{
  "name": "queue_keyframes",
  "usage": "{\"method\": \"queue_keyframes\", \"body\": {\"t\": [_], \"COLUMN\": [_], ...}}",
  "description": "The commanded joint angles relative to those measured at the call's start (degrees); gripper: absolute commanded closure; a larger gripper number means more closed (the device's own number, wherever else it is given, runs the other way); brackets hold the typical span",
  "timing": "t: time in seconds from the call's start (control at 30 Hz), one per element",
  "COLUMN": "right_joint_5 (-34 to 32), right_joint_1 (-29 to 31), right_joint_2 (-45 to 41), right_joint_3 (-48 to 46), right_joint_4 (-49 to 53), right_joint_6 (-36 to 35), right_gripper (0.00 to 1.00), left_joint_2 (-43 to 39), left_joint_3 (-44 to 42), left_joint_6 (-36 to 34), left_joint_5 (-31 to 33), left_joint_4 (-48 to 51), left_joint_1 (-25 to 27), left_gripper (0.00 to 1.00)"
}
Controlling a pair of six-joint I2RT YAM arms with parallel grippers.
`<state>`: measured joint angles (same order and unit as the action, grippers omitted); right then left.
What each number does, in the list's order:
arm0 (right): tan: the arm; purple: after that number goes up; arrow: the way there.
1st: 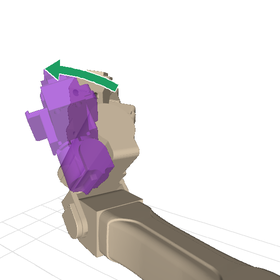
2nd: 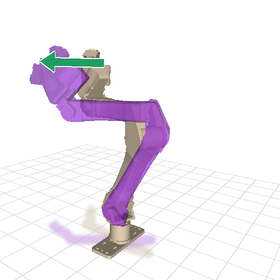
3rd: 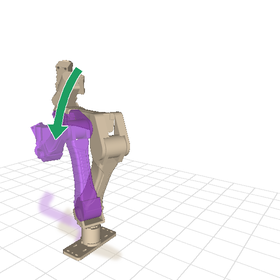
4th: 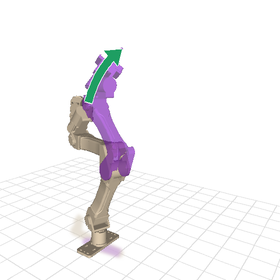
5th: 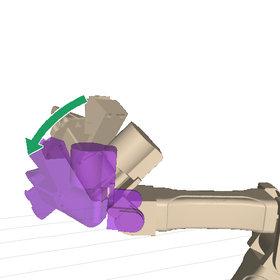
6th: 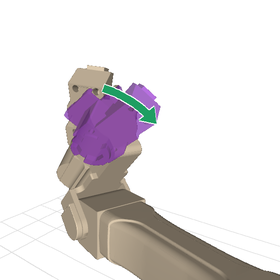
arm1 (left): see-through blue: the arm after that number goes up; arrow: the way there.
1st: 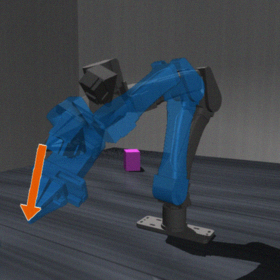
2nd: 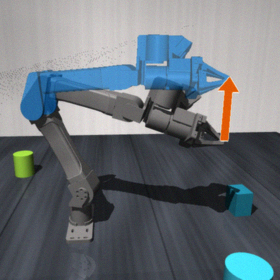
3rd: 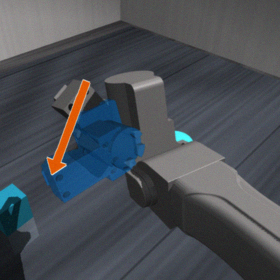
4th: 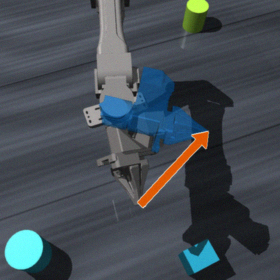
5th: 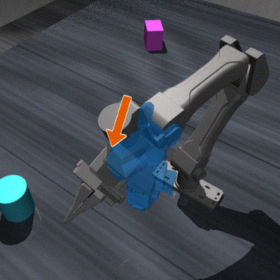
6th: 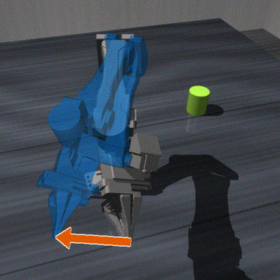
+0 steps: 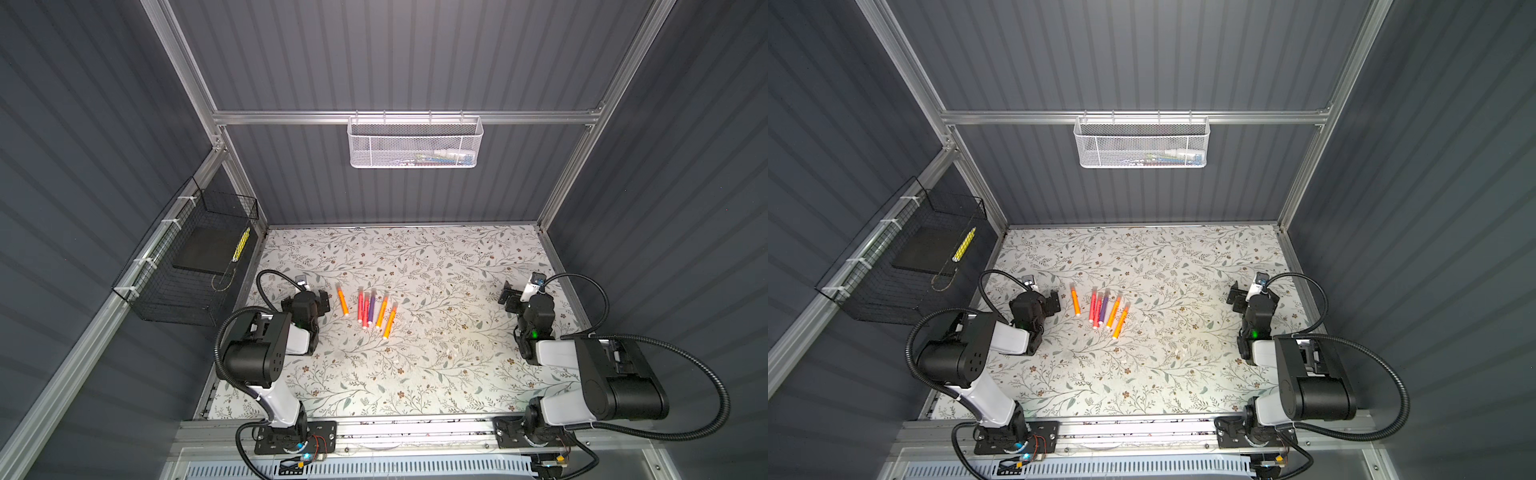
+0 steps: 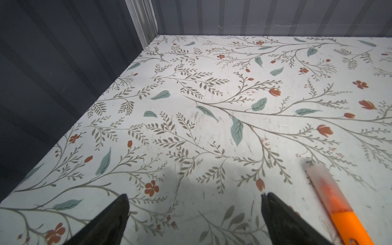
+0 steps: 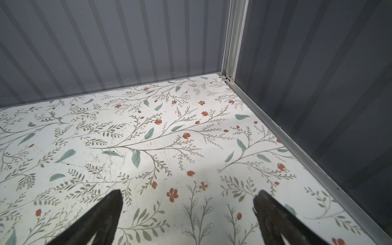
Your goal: Insert the pens into the pen caps
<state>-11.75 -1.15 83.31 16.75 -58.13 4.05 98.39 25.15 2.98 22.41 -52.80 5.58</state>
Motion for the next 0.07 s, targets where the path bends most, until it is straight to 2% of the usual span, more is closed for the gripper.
{"method": "queue_keyframes", "body": {"t": [0.0,0.03], "right_joint_5": [1.32,1.37], "right_joint_1": [-0.43,-0.39], "right_joint_2": [0.29,0.26], "right_joint_3": [0.75,0.65], "right_joint_4": [0.14,0.04], "right_joint_6": [0.43,0.43], "right_gripper": [0.01,0.01], "left_joint_2": [-0.13,-0.13], "left_joint_3": [0.69,0.69], "left_joint_6": [-1.07,-1.09], "left_joint_5": [-0.35,-0.33], "left_joint_4": [-1.7,-1.7], "left_joint_1": [-0.14,-0.14], "left_gripper": [0.01,0.0]}}
